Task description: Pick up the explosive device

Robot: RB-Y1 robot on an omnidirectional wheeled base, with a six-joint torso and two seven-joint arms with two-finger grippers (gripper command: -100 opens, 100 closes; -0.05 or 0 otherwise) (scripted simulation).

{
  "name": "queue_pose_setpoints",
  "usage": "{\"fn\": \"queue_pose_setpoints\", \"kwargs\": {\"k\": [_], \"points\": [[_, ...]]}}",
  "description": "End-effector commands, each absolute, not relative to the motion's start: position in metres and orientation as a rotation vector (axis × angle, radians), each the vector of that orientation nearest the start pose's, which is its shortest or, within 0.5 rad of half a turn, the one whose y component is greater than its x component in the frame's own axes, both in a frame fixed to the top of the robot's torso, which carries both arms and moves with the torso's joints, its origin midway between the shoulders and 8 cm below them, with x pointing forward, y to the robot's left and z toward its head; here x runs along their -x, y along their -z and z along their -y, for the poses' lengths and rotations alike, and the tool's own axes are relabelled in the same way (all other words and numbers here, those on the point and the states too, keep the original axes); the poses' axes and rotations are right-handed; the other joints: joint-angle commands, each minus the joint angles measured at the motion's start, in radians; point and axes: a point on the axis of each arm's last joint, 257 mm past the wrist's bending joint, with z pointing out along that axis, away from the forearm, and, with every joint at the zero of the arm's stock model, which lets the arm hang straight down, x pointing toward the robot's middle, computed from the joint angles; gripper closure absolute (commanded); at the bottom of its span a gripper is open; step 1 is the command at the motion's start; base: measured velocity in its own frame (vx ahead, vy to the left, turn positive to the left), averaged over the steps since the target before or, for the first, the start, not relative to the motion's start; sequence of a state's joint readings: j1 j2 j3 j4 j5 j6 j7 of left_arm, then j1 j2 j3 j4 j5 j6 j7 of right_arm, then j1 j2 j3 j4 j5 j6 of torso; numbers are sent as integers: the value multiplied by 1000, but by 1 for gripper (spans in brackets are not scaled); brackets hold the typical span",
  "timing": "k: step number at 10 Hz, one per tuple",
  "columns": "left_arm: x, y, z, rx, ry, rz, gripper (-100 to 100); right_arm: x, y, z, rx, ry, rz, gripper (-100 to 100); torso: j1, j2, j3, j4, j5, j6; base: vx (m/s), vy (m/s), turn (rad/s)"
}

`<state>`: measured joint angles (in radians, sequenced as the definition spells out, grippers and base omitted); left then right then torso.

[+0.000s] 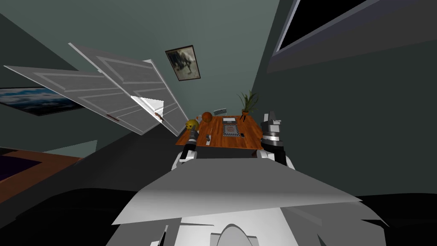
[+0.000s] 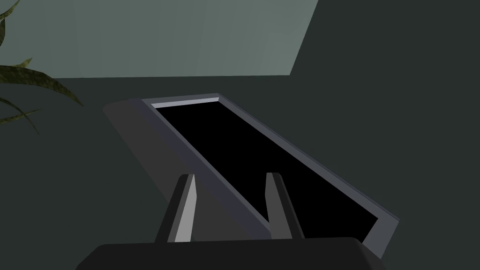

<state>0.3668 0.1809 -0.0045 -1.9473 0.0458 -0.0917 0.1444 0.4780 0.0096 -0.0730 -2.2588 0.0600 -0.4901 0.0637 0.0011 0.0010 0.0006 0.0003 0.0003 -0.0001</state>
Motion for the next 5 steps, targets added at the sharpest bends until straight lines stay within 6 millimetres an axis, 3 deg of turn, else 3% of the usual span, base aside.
{"fn": "queue_pose_setpoints", "kwargs": {"k": [1, 2, 3, 4, 5], "points": [[-446, 206, -303, 1199, 1192, -1137, -100, -348, -21, 297, -605, -1136, -657, 0, 0, 0, 0, 0, 0, 0, -10, 14, -12], [-446, 206, -303, 1199, 1192, -1137, -100, -348, -21, 297, -605, -1136, -657, 0, 0, 0, 0, 0, 0, 0, -8, 11, -9], [-450, 227, -310, 1250, 1160, -1164, -100, -348, -21, 297, -605, -1136, -657, 0, 0, -1, 0, 0, 0, 0, -9, 13, -15], [-450, 227, -310, 1250, 1160, -1164, -100, -348, -21, 297, -605, -1136, -657, 0, 0, -1, 0, 0, 0, 0, -8, 11, -11], [-452, 247, -318, 1304, 1129, -1188, -100, -348, -21, 297, -605, -1136, -657, 0, 0, -1, 0, 0, 0, 0, -7, 12, -23]]}}
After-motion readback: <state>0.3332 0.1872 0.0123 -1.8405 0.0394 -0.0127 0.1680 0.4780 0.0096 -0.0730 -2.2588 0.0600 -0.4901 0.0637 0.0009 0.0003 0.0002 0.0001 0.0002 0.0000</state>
